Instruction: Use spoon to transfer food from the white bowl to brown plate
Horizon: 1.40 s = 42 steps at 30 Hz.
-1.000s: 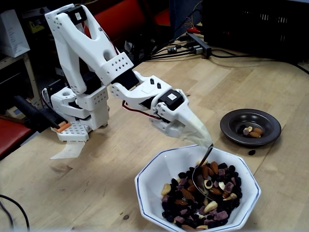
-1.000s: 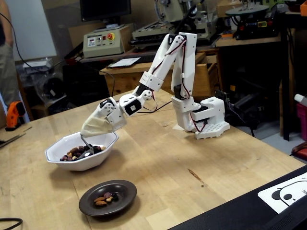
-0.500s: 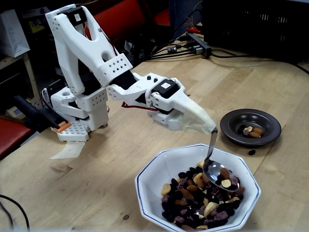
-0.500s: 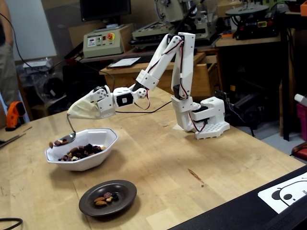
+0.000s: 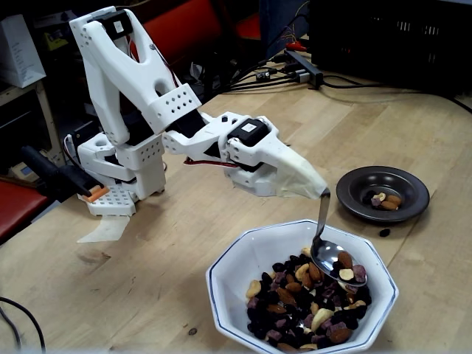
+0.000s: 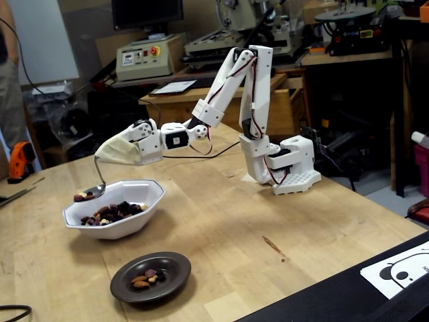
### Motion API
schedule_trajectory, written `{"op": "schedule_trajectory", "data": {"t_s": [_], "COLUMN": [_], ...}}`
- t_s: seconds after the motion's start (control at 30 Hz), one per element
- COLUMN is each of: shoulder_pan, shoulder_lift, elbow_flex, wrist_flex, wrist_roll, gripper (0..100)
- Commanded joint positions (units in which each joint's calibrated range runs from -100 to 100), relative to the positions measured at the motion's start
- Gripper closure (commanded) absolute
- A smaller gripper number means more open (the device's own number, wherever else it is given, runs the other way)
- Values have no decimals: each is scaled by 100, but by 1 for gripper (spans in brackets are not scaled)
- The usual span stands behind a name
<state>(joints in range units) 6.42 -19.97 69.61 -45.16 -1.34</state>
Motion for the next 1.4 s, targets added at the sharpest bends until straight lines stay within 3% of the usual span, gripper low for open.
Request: {"op": "schedule_trajectory", "data": {"t_s": [0.0,0.43,0.87,1.2,1.37], "shoulder_pan": [17,-5,-598,-768,-916], "shoulder_lift": [-233,-1765,-2535,-3211,-3271], "elbow_flex": [-147,-67,-94,-50,-50], "wrist_flex": [-148,-21,1884,2429,2579], "wrist_roll": [-5,15,44,68,366], "gripper": [96,96,96,96,96]}}
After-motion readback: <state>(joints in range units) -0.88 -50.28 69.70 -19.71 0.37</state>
